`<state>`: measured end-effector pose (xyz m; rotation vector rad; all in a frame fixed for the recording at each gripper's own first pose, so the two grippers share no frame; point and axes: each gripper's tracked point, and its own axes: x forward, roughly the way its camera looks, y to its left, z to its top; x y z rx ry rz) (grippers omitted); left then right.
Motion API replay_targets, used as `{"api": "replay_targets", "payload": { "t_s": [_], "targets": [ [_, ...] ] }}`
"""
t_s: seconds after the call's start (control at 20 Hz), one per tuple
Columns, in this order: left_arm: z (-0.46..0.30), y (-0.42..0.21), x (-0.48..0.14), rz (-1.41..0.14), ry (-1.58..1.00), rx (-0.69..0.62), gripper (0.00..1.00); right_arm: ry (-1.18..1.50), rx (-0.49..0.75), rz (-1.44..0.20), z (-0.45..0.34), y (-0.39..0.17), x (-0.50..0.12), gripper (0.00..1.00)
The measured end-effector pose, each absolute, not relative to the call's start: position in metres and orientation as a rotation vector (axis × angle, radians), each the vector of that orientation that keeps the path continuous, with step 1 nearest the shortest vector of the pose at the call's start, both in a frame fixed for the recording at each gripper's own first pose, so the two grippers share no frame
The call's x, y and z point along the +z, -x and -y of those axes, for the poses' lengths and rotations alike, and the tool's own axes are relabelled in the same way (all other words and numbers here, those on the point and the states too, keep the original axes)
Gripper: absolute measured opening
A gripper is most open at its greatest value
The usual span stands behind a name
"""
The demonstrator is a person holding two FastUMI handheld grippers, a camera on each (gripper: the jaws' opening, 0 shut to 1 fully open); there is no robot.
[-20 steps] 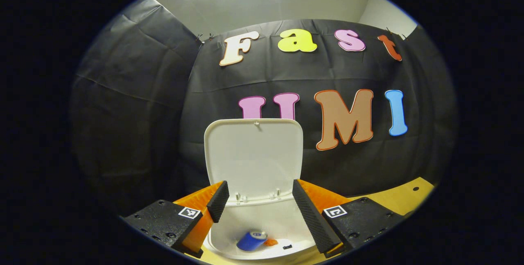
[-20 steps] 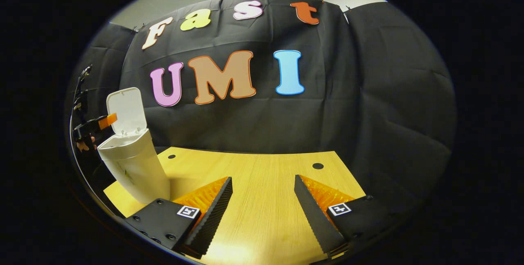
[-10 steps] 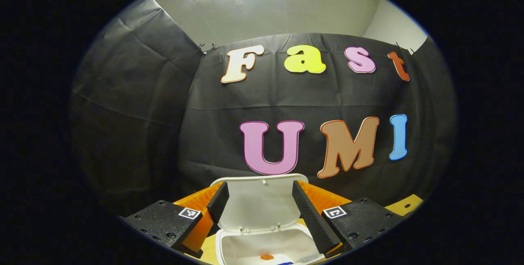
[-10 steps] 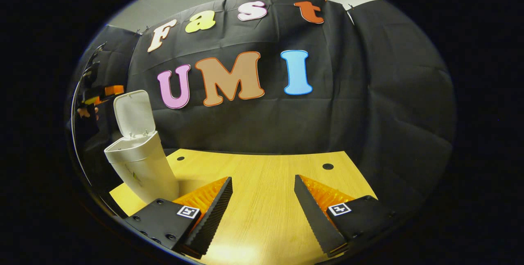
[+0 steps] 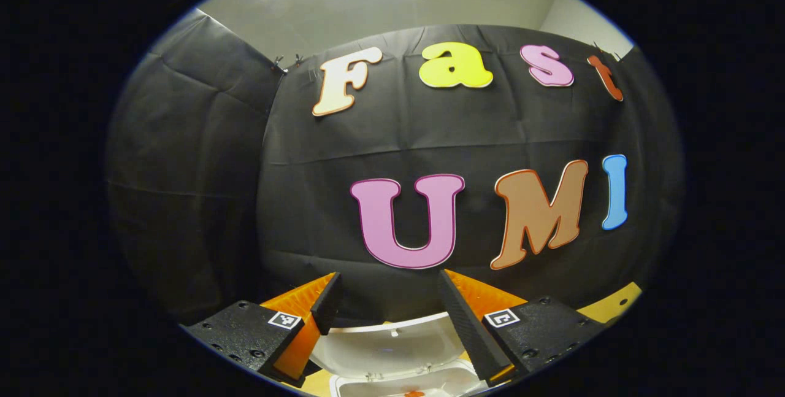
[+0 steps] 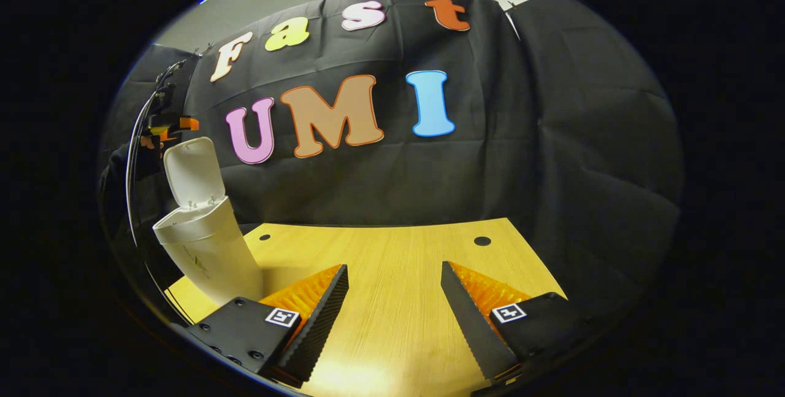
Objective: Press the lid of the desktop garbage bin to open it, pick up the crumpled paper on the desktop and throw it into the bin, then pick up the pop can on the desktop and drop it into the bin, and finally close the garbage bin lid.
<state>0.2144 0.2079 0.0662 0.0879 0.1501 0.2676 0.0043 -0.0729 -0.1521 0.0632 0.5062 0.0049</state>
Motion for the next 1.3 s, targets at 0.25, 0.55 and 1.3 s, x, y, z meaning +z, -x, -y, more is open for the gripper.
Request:
{"api": "replay_targets", "payload": {
  "t_s": [0.25,0.55,1.3],
  "targets": [
    [-0.201,-0.204,0.045,-0.213,-0.022,0.255,0.92,-0.065,0.001,-0.505,0.077,-0.008,-0.149,0.98],
    [-0.176,-0.163,0.036,-0.212,-0.028,0.21,0.92,-0.058,0.043,-0.506,0.059,-0.012,-0.154,0.98],
    [-0.128,-0.091,-0.045,-0.343,0.049,0.146,0.91,-0.032,0.114,-0.533,0.035,-0.016,-0.159,0.98]
  ]
}}
